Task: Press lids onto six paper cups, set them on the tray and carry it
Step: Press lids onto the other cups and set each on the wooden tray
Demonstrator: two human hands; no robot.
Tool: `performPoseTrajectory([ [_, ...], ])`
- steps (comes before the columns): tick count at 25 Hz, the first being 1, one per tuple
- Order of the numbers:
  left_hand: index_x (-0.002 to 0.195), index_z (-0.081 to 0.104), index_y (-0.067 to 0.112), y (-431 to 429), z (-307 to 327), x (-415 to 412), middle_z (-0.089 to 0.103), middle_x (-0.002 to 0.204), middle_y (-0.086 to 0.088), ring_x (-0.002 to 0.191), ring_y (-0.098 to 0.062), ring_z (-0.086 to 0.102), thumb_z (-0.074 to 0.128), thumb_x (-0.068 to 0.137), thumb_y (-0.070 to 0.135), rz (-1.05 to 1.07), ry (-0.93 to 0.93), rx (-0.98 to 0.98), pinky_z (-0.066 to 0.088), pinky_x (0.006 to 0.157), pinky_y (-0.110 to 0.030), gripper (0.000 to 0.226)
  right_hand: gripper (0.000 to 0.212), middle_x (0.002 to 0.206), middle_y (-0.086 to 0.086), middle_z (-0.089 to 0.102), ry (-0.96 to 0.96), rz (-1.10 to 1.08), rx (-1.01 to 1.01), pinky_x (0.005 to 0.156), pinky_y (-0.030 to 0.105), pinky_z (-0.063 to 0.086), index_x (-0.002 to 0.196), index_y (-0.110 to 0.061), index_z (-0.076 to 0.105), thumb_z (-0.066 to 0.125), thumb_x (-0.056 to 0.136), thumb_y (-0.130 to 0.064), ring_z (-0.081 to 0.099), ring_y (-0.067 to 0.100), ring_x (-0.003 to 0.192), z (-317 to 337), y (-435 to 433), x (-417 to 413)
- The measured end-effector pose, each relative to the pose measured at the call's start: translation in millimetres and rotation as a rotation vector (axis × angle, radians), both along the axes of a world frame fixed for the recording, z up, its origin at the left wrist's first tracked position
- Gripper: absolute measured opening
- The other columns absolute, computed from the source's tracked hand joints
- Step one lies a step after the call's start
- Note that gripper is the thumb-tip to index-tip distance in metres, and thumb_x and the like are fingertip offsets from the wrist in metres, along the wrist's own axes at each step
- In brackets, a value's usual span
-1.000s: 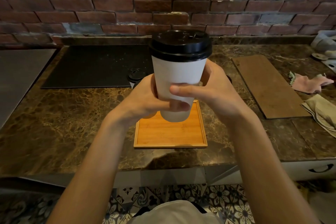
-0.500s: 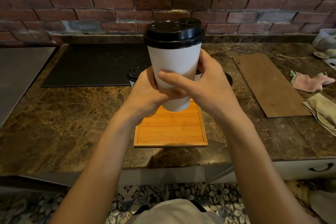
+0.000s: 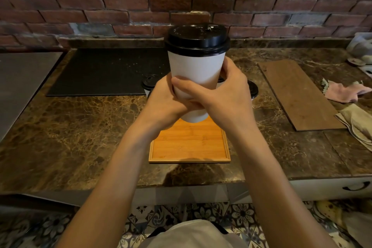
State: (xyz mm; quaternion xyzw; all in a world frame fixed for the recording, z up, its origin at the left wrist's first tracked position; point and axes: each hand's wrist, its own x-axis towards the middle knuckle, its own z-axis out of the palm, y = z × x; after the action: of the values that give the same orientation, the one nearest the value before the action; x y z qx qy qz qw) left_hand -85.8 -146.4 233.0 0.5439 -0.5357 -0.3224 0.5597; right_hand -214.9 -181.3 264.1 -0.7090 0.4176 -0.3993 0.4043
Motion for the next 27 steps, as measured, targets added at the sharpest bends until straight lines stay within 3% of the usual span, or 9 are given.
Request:
performPoseTrajectory([
  [4, 0.110, 0.055, 0.027, 1, 4, 5, 0.067, 0.103, 0.009, 0.097, -0.001, 0.065, 0.082, 0.065, 0.001, -0.066, 0.013, -0.004, 0.050, 0.074, -0.011, 0.058, 0.074, 0.112, -0.014, 0.065, -0.067, 0.064, 0.014, 0.088, 0.032, 0.055, 0.125, -0.026, 0.057, 0.086, 0.062, -0.051, 0.060, -0.001, 0.105, 6, -6, -8],
  [6, 0.105, 0.056, 0.027, 2, 8, 6, 0.068, 0.097, 0.012, 0.093, 0.000, 0.066, 0.082, 0.061, 0.009, -0.101, 0.028, -0.002, 0.050, 0.072, -0.011, 0.054, 0.074, 0.114, -0.013, 0.066, -0.087, 0.109, 0.026, 0.084, 0.025, 0.056, 0.127, -0.024, 0.057, 0.086, 0.063, -0.047, 0.061, -0.001, 0.105, 6, -7, -10],
  [8, 0.103, 0.058, 0.025, 4, 11, 6, 0.070, 0.091, 0.015, 0.091, 0.000, 0.066, 0.080, 0.061, 0.011, -0.154, 0.026, 0.001, 0.050, 0.072, -0.012, 0.049, 0.075, 0.115, -0.011, 0.067, -0.101, 0.162, 0.035, 0.082, 0.024, 0.056, 0.128, -0.022, 0.057, 0.084, 0.063, -0.046, 0.062, 0.001, 0.106, 6, -9, -13],
  [12, 0.108, 0.062, 0.023, 7, 16, 7, 0.071, 0.099, 0.013, 0.097, -0.005, 0.066, 0.080, 0.066, 0.004, -0.321, 0.081, 0.010, 0.051, 0.076, -0.015, 0.049, 0.063, 0.113, -0.004, 0.070, -0.156, 0.312, 0.110, 0.087, 0.032, 0.057, 0.123, -0.017, 0.061, 0.083, 0.066, -0.033, 0.064, 0.010, 0.108, 5, -17, -20],
  [14, 0.111, 0.062, 0.024, 9, 14, 7, 0.070, 0.103, 0.009, 0.101, -0.010, 0.065, 0.078, 0.066, 0.013, -0.361, 0.107, 0.031, 0.051, 0.078, -0.019, 0.049, 0.061, 0.116, -0.001, 0.069, -0.151, 0.381, 0.146, 0.090, 0.034, 0.056, 0.125, -0.016, 0.060, 0.081, 0.069, -0.029, 0.064, 0.015, 0.111, 1, -21, -23],
  [16, 0.111, 0.064, 0.025, 9, 11, 6, 0.071, 0.104, 0.007, 0.102, -0.013, 0.065, 0.078, 0.064, 0.018, -0.350, 0.113, 0.049, 0.052, 0.079, -0.021, 0.049, 0.059, 0.115, -0.003, 0.070, -0.141, 0.405, 0.169, 0.086, 0.029, 0.055, 0.125, -0.017, 0.060, 0.080, 0.070, -0.028, 0.065, 0.012, 0.110, -3, -23, -24],
  [20, 0.099, 0.068, 0.030, 7, 5, 3, 0.073, 0.095, 0.010, 0.093, -0.007, 0.067, 0.078, 0.064, 0.003, -0.264, 0.090, 0.026, 0.052, 0.074, -0.018, 0.045, 0.063, 0.111, -0.007, 0.069, -0.109, 0.370, 0.158, 0.078, 0.021, 0.055, 0.126, -0.019, 0.058, 0.080, 0.068, -0.035, 0.066, 0.005, 0.102, -5, -19, -17],
  [27, 0.095, 0.064, 0.037, 4, 7, 0, 0.071, 0.091, 0.026, 0.091, 0.005, 0.066, 0.078, 0.063, 0.004, -0.101, 0.010, -0.035, 0.050, 0.072, -0.009, 0.049, 0.072, 0.114, -0.010, 0.065, -0.093, 0.190, 0.055, 0.087, 0.039, 0.057, 0.126, -0.023, 0.055, 0.086, 0.064, -0.042, 0.062, 0.008, 0.106, 1, -9, -6],
])
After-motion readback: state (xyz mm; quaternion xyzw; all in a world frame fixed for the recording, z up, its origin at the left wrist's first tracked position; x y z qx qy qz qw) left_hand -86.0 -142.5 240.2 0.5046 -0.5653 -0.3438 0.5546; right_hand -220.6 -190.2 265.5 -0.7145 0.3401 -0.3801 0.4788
